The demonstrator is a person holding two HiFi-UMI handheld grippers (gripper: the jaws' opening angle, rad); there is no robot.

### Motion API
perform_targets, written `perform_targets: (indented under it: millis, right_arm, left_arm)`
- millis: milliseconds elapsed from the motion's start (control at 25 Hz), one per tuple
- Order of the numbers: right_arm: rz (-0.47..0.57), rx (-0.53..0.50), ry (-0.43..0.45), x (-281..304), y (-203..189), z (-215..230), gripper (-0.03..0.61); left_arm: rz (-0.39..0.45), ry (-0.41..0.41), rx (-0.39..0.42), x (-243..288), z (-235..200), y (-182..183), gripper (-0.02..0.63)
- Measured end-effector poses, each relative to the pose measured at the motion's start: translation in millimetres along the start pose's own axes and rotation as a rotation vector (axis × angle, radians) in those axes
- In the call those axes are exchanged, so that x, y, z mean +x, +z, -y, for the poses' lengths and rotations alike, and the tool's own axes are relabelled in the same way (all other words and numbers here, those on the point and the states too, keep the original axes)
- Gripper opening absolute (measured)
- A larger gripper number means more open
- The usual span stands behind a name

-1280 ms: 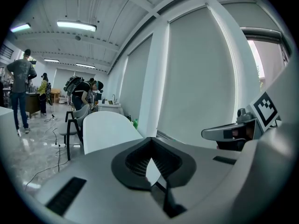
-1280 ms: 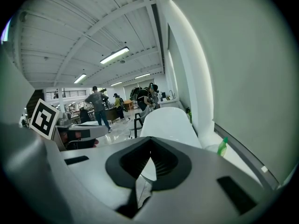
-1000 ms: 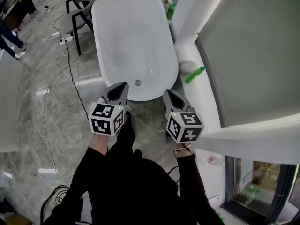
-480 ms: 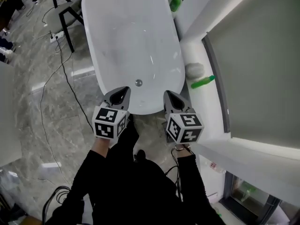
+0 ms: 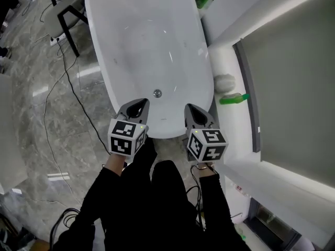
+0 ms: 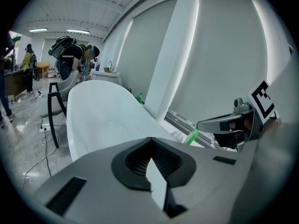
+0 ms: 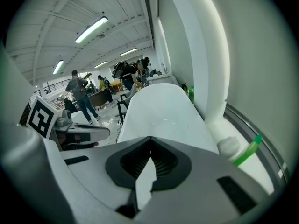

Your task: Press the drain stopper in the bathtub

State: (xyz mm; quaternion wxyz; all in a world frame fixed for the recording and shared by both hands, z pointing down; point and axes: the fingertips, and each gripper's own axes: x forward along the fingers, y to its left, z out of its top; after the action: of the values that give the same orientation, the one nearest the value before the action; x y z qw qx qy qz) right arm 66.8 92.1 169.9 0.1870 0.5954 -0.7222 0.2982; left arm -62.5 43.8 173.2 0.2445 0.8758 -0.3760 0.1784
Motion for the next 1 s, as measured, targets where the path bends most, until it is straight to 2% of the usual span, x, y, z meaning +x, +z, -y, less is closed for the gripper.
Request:
perform_targets:
  millis: [440, 1000]
  right_arm:
    - [-0.118, -0.013, 0.022, 56, -35, 19, 0.002]
    - [-0.244, -0.036, 0.08, 180, -94, 77, 0.002]
  left_arm:
    - [-0.103, 0.011, -0.034, 60, -31, -44, 0.003]
    - [-0.194, 0.068, -0.103, 171, -78, -121, 0.003]
